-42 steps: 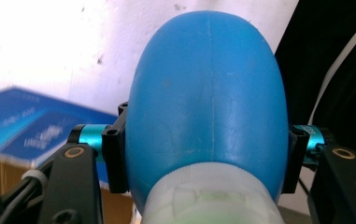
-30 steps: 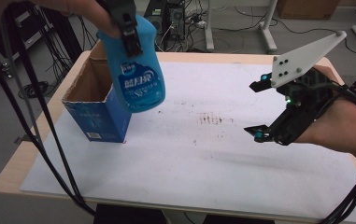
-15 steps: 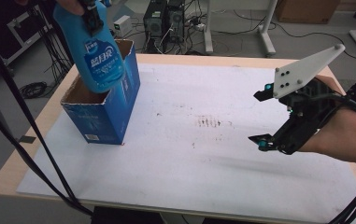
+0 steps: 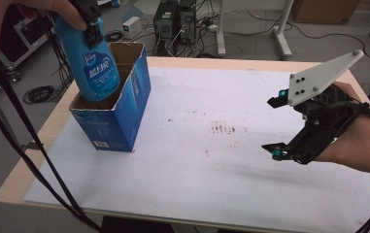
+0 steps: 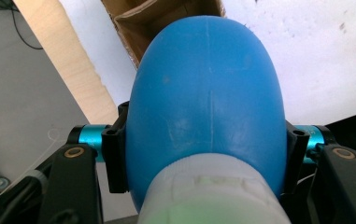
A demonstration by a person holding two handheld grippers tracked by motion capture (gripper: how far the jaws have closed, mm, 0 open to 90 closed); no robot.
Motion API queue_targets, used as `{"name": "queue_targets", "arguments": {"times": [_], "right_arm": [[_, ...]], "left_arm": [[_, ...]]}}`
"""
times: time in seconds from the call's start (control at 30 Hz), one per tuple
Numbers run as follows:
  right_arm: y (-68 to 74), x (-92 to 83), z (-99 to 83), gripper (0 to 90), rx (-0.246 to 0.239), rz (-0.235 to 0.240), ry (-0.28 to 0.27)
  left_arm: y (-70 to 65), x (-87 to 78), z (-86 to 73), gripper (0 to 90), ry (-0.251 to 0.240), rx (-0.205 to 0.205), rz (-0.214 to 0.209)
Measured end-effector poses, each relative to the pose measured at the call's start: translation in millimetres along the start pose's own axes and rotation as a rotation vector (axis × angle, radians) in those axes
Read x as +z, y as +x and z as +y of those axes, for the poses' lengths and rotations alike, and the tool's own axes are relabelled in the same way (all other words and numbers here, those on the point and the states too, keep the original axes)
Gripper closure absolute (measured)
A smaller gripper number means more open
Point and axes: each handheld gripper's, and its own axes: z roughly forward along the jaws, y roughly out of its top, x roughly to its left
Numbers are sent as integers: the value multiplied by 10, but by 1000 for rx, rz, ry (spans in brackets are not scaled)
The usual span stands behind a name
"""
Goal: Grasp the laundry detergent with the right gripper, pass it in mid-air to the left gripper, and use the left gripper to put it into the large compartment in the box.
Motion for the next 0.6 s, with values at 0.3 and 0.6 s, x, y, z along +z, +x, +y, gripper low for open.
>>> {"name": "queue_targets", "arguments": {"times": [0.3,0.6], "right_arm": [[12,15,-11,7,9,-5,-7],[16,43,-1,7,13,-8,1]], "left_arm": [[13,387,20,380,19,118,-23],[7,785,49,380,32,276,-42]]}}
